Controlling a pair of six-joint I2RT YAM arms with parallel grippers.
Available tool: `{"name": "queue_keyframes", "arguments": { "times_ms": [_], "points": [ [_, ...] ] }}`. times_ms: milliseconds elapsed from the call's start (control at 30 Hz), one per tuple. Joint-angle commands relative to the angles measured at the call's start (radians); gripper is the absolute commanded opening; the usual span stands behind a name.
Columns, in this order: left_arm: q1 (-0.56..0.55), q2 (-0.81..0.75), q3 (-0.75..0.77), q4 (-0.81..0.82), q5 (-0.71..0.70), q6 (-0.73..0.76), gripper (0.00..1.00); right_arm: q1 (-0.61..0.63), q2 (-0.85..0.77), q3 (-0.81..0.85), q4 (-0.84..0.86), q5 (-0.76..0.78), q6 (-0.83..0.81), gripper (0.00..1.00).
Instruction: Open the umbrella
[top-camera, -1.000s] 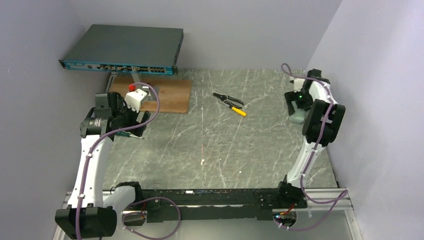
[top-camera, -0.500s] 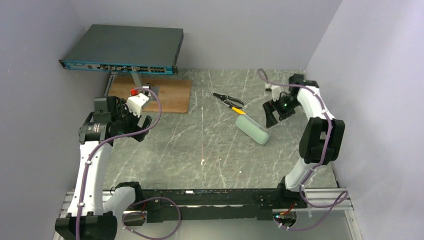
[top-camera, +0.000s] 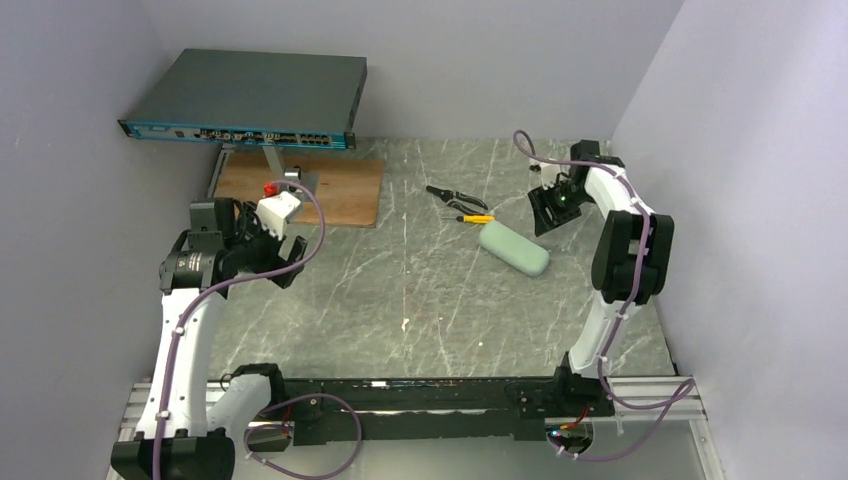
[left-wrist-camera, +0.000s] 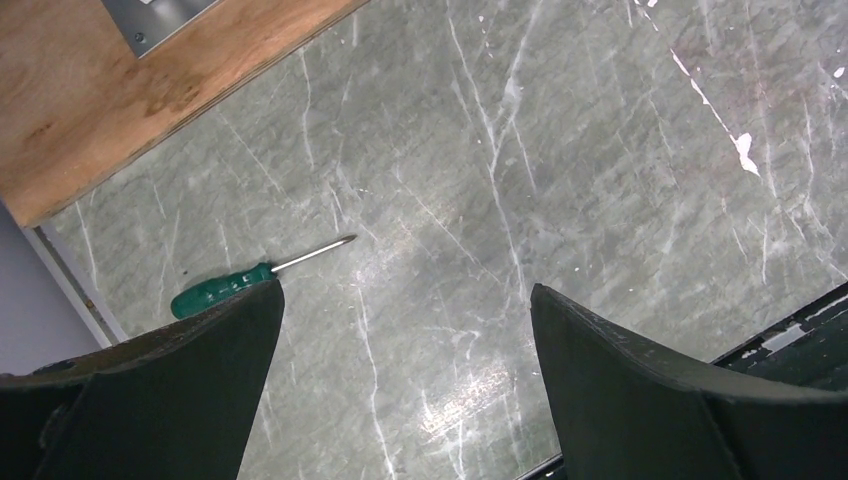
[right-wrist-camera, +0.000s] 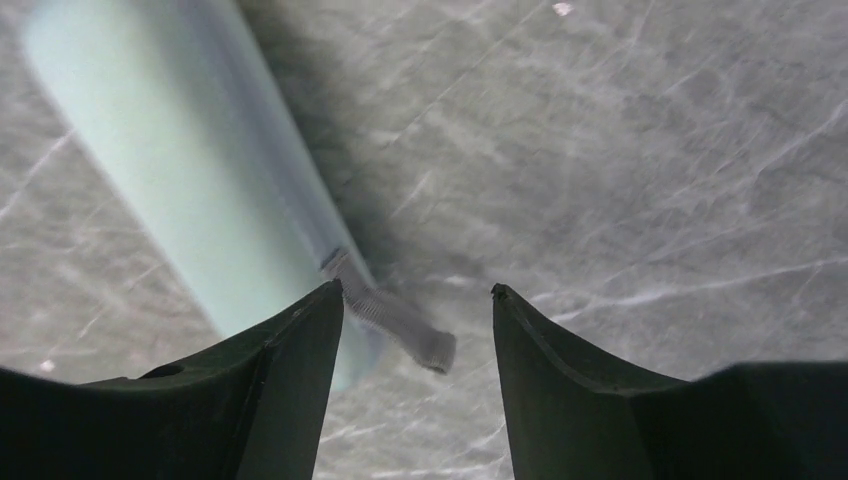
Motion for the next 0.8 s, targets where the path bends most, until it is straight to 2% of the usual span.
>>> {"name": "queue_keyframes", "arguments": {
  "times_ms": [0, 233, 367, 500, 633, 767],
  "points": [
    [0.001, -0.018, -0.019, 0.052, 0.034, -0.041, 1.0, 0.011, 0.056, -0.013, 0.146, 0.093, -0.01, 0.57],
    [0.001, -0.081, -0.076, 0.124, 0.047, -0.097, 1.0, 0.05, 0.022, -0.146, 0.129, 0.043, -0.074, 0.51],
    [0.001, -0.138, -0.14, 0.268, -0.059, -0.201, 1.0, 0.146, -0.087, -0.304, 0.118, -0.066, -0.032, 0.5],
    [0.002, -0.111, -0.106, 0.263, 0.015, -0.228, 1.0, 0.312, -0.211, -0.443, 0.174, -0.144, 0.048, 0.52],
    [0.002, -0.034, -0.042, 0.202, 0.1, -0.249, 1.0, 0.513, -0.277, -0.462, 0.202, -0.166, 0.085, 0.53],
    [0.002, 0.03, 0.005, 0.101, 0.227, -0.174, 1.0, 0.507, -0.323, -0.391, 0.072, -0.175, -0.015, 0.56]
  ]
}}
